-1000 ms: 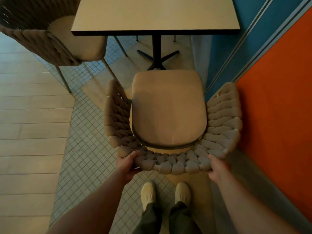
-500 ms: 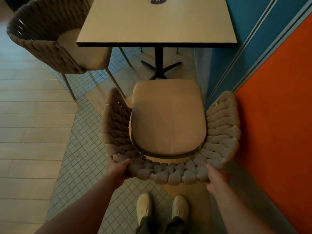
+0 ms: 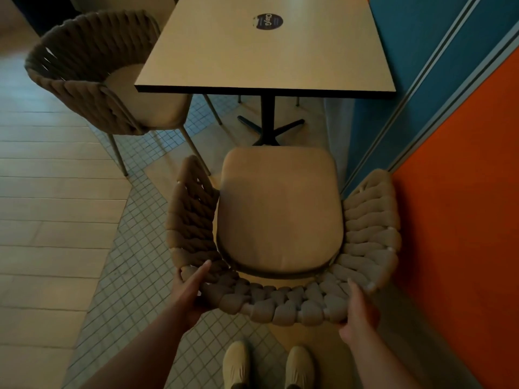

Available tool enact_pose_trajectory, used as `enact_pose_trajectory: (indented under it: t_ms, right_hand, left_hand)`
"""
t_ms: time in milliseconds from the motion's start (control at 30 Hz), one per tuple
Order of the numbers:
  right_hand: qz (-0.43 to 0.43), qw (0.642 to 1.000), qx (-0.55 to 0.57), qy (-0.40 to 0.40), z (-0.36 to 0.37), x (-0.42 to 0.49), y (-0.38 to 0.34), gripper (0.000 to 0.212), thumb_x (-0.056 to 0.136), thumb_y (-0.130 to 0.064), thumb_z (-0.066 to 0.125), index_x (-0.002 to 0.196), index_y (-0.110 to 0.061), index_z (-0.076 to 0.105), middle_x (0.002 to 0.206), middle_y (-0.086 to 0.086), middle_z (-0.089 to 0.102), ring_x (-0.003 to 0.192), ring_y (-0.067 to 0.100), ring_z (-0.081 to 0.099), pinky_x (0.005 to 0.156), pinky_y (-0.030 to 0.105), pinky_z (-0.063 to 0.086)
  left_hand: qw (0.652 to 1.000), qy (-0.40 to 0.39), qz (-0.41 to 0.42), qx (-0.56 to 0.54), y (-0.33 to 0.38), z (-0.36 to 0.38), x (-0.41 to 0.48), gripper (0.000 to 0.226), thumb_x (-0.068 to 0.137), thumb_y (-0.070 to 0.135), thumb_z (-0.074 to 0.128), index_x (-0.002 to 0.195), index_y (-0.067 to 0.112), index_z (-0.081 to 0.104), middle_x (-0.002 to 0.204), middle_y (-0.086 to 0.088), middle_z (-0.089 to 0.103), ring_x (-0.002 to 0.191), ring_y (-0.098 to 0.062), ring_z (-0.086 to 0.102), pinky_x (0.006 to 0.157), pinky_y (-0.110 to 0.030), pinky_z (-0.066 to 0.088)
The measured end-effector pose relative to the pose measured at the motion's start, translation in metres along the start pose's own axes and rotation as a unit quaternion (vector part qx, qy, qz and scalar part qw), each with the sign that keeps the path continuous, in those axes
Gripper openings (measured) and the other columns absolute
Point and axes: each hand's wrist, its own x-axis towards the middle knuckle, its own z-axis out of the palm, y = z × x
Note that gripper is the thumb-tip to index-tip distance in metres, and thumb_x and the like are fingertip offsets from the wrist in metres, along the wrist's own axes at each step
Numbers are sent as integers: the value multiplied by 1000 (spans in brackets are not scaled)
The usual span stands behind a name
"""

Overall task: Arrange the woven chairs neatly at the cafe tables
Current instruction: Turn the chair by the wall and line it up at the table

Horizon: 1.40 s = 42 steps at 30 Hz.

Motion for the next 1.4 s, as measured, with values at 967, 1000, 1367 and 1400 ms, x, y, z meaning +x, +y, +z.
enact_pose_trajectory:
  t_ms: [967,1000,1367,1400]
  right_hand:
    - [-51,998,-25,33,12,1,-20,47,83,-13,75,127,-9,61,125,14,64,99,30,65,88,47,55]
    - [-56,997,-25,36,12,2,-21,45,83,-12,74,126,-9,61,125,14,64,99,30,65,88,46,56]
    - [-86,996,-23,15,37,15,-49,39,87,-7,66,125,-7,60,115,12,62,94,30,64,89,48,56]
    - [-89,996,-20,15,40,17,-50,37,87,-6,66,124,-7,61,113,12,62,93,30,64,89,49,56]
  left_hand:
    - [965,143,-22,-220,-31,41,12,94,57,55,87,141,33,52,128,-16,66,103,-41,72,78,-66,57]
    - [964,144,-24,-222,-33,42,15,98,52,56,88,140,33,52,128,-16,67,103,-41,73,78,-66,58]
    - [972,146,9,-184,-3,71,27,55,91,37,70,139,18,54,124,-20,66,107,-42,69,87,-63,57]
    - [972,145,12,-184,0,73,31,57,89,38,72,139,18,54,124,-20,66,106,-42,69,84,-63,58]
